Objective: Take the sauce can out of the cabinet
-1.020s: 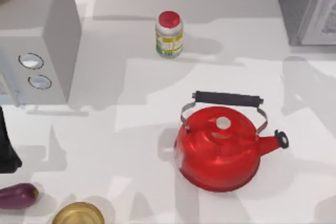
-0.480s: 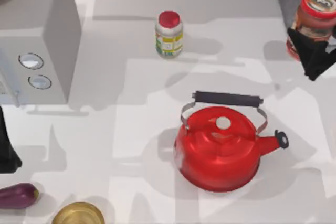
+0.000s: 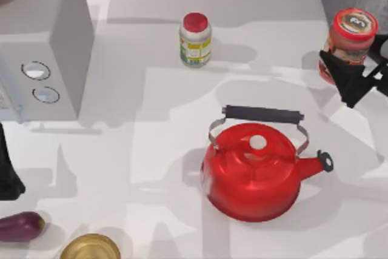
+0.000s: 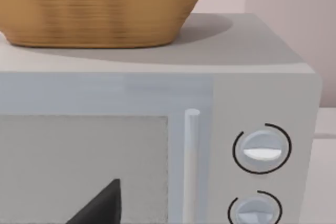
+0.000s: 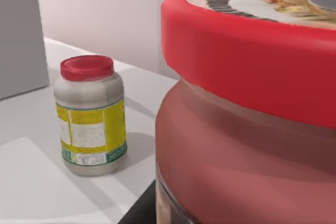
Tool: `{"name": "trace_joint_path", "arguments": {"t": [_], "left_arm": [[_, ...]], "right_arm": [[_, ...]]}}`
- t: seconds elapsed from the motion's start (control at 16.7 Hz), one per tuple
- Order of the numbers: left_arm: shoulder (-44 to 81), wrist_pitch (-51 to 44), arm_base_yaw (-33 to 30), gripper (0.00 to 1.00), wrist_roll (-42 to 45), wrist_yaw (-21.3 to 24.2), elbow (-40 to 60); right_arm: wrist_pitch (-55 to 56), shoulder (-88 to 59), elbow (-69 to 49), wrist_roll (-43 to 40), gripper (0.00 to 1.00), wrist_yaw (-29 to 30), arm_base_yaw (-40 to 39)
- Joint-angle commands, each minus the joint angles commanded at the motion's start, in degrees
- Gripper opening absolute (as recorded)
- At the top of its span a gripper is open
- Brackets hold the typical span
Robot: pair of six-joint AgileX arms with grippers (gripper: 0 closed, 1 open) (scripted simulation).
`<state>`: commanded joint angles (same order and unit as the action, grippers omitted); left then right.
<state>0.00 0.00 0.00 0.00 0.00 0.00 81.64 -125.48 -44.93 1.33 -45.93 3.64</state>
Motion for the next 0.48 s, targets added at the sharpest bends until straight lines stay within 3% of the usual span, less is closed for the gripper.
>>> {"name": "trace_joint_path", "arguments": {"t": [0.48], "left_arm": [[0.0,0.0,0.0,1.00,0.0,0.0,0.0]], "right_arm": [[-0.1,-3.1,-4.0,2.3,0.00,2.1,-4.3]]}}
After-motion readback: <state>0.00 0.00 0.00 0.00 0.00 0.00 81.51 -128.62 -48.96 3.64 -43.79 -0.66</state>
